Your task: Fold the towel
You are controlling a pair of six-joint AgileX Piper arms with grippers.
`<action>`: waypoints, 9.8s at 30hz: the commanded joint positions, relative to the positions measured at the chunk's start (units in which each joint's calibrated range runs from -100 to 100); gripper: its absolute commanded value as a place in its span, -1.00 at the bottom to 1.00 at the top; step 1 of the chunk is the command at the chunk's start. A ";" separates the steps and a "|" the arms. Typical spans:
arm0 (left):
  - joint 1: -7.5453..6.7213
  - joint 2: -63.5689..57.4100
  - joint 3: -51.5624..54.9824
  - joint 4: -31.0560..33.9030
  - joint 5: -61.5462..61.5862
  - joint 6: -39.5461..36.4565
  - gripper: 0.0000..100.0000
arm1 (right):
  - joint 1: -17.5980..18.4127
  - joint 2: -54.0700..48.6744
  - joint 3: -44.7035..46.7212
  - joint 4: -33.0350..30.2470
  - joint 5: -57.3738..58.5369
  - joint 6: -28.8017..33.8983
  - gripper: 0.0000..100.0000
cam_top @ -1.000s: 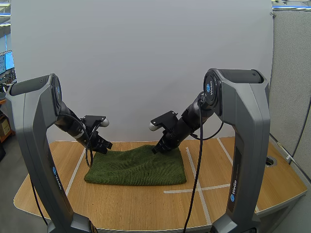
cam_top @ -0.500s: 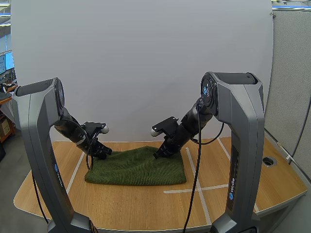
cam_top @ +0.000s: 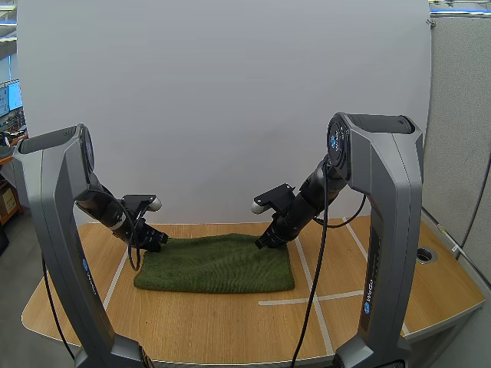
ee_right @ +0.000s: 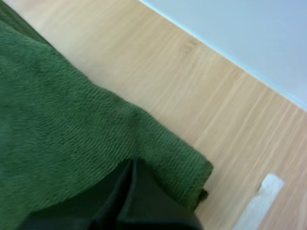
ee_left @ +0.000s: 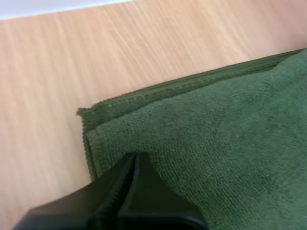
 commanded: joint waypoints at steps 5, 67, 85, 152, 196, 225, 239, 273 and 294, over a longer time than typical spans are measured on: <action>1.75 -11.37 0.03 -0.22 13.69 0.10 -1.00 | -3.41 -12.62 0.25 -1.99 20.64 6.04 -1.00; 3.07 -9.29 17.30 1.78 -0.14 6.69 -1.00 | -6.65 -4.95 8.49 4.43 32.51 8.45 0.95; 3.07 -9.29 17.30 1.78 -0.69 6.69 -1.00 | -4.60 -4.95 8.49 6.60 32.51 8.45 0.95; 3.07 -12.05 17.30 2.79 -4.77 4.97 -1.00 | -0.19 -16.42 8.27 0.48 25.03 11.02 -1.00; -8.81 -2.51 14.76 -16.45 7.10 11.37 -1.00 | -0.46 -16.42 8.27 2.25 29.76 11.02 -1.00; -7.48 -8.09 14.76 -14.23 9.82 11.37 -1.00 | 4.85 -16.42 8.13 11.35 31.10 9.57 -1.00; 1.07 -15.77 14.89 -1.57 9.28 9.68 -1.00 | 4.85 -16.42 8.13 11.60 31.10 9.59 -1.00; 1.57 -6.95 18.01 -5.33 3.83 11.67 -1.00 | 9.13 -16.29 2.64 16.31 29.06 9.70 -1.00; 1.57 -6.95 19.56 -9.40 6.67 13.23 -1.00 | 14.40 -9.27 2.52 20.60 11.86 6.12 -1.00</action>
